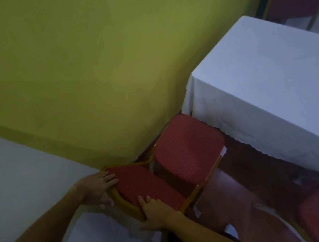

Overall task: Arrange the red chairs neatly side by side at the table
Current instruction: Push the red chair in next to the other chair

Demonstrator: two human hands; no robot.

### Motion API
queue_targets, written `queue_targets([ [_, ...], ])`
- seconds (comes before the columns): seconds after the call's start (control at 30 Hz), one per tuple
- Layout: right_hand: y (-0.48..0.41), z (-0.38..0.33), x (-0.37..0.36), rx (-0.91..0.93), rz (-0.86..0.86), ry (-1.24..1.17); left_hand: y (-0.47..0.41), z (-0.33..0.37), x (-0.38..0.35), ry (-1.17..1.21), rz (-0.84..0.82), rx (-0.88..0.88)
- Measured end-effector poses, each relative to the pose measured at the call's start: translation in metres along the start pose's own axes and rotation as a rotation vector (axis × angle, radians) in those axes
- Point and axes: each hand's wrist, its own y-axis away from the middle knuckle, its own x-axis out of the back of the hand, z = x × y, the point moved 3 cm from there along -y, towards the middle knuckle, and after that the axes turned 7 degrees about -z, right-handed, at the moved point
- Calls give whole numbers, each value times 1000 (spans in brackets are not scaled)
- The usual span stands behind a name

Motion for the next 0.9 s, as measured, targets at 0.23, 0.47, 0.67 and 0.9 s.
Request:
queue_targets([
  [0.23,49,26,-26,12,34,19,2,66,14,-93,17,-57],
  [0.47,83,44,-50,-9,89,27,-5,104,2,-126,90,-65],
  [0.67,98,65,-62,-63,156,-4,-18,123,20,-235,193,-108],
  [0.9,116,69,-74,-146,327,-263,-37,117,47,-201,507,-247],
])
